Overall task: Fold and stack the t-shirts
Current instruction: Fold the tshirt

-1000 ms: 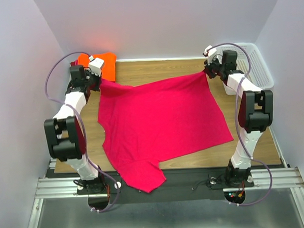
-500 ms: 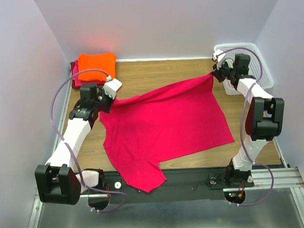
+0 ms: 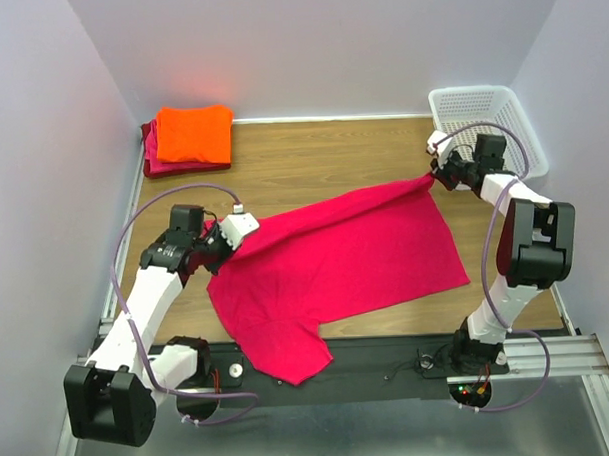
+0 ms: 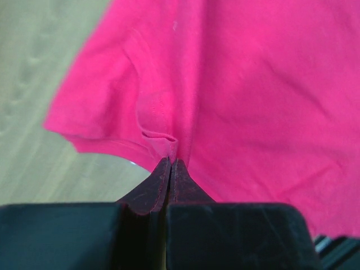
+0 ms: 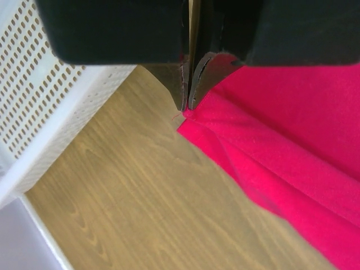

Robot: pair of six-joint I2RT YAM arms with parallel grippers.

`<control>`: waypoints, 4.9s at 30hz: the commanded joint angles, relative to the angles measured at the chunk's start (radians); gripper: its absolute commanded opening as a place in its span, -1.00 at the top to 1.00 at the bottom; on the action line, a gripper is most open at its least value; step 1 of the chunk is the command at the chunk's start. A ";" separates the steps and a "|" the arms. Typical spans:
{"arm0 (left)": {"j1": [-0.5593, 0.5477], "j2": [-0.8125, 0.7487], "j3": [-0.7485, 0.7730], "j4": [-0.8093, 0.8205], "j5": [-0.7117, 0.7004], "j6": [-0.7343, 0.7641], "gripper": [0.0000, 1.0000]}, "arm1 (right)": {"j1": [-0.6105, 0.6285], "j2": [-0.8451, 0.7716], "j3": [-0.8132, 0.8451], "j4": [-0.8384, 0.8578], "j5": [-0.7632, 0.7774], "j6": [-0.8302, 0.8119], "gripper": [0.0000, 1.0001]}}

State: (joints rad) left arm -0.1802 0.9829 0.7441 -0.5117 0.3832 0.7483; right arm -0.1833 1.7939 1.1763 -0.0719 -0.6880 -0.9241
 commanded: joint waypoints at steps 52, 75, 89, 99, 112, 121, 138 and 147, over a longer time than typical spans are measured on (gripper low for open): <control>0.136 0.928 0.552 0.075 0.002 -0.130 0.32 | 0.119 0.237 0.186 -0.433 0.324 0.065 -0.03; 0.067 0.858 0.730 -0.071 0.241 -0.020 -0.03 | 0.133 0.053 0.210 -0.568 0.242 0.041 -0.12; 0.022 0.970 0.701 -0.007 0.163 -0.050 -0.18 | 0.154 0.087 0.145 -0.571 0.324 -0.036 -0.28; 0.022 0.994 0.690 0.024 0.152 -0.067 -0.03 | 0.154 0.065 0.144 -0.572 0.358 -0.038 -0.22; 0.048 0.952 0.718 -0.003 0.176 -0.057 -0.05 | 0.182 0.045 0.245 -0.606 0.262 0.050 -0.22; 0.228 0.775 0.595 -0.188 0.252 0.063 0.02 | 0.461 0.179 0.480 -0.548 0.097 0.349 -0.05; 0.312 0.677 0.337 -0.162 0.266 0.082 0.05 | 0.798 0.639 1.042 -0.399 0.088 0.717 0.04; 0.312 0.706 0.345 -0.133 0.263 0.066 0.16 | 0.831 0.766 1.158 -0.329 0.114 0.788 0.03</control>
State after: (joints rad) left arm 0.1314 1.6867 1.0882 -0.6537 0.6250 0.8242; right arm 0.6395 2.5225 2.2700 -0.4843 -0.5938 -0.1848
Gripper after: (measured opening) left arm 0.424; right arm 0.484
